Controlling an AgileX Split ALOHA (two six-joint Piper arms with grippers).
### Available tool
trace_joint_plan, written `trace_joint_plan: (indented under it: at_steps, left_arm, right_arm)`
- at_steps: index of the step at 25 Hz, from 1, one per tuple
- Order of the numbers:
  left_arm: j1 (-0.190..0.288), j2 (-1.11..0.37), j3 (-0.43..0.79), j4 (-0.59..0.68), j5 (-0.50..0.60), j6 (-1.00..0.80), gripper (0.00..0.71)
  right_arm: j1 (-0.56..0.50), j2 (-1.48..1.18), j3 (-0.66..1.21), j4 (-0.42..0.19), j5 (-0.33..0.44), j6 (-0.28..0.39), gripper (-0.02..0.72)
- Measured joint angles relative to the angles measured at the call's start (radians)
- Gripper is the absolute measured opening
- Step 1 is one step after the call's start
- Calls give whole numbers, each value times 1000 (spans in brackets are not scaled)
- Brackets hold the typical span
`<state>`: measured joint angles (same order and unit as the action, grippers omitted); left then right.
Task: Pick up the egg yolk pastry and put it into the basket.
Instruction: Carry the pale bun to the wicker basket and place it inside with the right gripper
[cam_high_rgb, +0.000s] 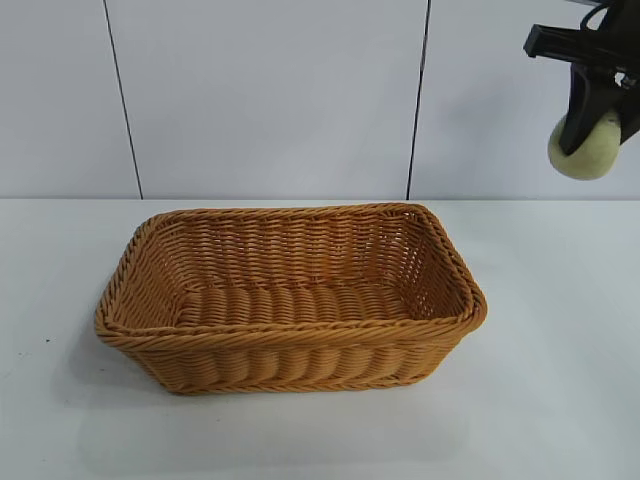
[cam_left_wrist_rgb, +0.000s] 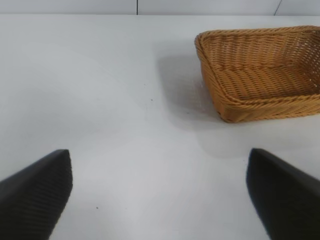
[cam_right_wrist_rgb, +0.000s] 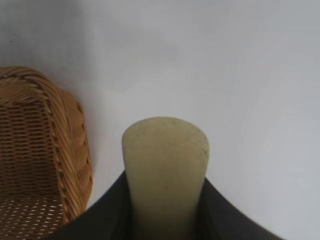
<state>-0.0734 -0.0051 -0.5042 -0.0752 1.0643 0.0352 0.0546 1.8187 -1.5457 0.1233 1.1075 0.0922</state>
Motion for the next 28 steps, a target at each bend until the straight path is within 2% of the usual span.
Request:
trace_joint_plan:
  at_steps: [4,9,17,23,28]
  left_arm:
    - [0,0,0,0,0,0,696]
    - [0,0,0,0,0,0,696]
    - [0,0,0,0,0,0,696]
    - [0,0,0,0,0,0,696]
    - [0,0,0,0,0,0,696]
  right_arm:
    - [84,-1,-6,1,1,0,179]
    - [243,-1,-6,6,-8,6,179]
    - [462,-1,-6,10,-99,59,179]
    - [541,55,-8,10,-203,90,179]
    - [552,155,-8,5,-270,101,179]
